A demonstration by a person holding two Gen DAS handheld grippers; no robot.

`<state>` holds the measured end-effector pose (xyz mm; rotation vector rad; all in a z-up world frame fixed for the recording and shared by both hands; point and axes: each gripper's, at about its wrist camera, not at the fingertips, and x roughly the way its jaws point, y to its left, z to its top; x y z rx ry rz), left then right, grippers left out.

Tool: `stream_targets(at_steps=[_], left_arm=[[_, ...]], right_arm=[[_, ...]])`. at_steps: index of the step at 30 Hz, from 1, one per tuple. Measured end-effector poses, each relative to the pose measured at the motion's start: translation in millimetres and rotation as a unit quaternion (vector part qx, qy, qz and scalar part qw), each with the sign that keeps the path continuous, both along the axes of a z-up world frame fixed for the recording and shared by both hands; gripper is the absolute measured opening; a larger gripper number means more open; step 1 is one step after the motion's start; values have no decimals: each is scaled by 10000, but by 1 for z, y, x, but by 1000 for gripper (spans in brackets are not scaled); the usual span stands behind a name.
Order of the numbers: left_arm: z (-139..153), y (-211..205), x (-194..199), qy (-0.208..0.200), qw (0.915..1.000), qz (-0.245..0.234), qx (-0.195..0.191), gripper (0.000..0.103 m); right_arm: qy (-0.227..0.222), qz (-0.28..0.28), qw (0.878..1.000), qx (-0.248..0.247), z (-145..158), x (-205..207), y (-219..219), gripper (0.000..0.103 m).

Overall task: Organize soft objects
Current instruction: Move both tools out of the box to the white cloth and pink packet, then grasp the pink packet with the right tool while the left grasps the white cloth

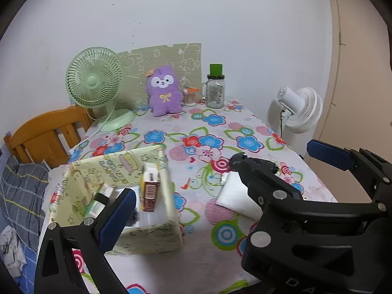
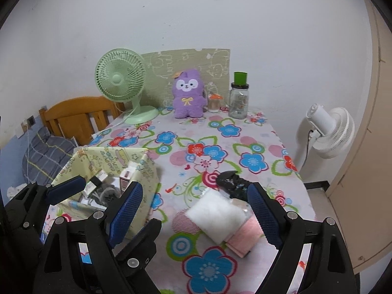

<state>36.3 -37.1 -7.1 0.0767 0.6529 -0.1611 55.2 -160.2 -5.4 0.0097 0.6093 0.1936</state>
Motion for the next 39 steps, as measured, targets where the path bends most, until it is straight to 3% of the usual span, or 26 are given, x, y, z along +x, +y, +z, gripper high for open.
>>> stream_targets(at_steps=[23, 39], left_arm=[[-27, -48, 1, 90, 9986, -430, -308, 103], [-67, -72, 16, 414, 9979, -467, -177, 102]], right_arm=[[104, -312, 9994, -100, -29, -6, -51, 89], [360, -311, 9989, -47, -74, 12, -73, 89]])
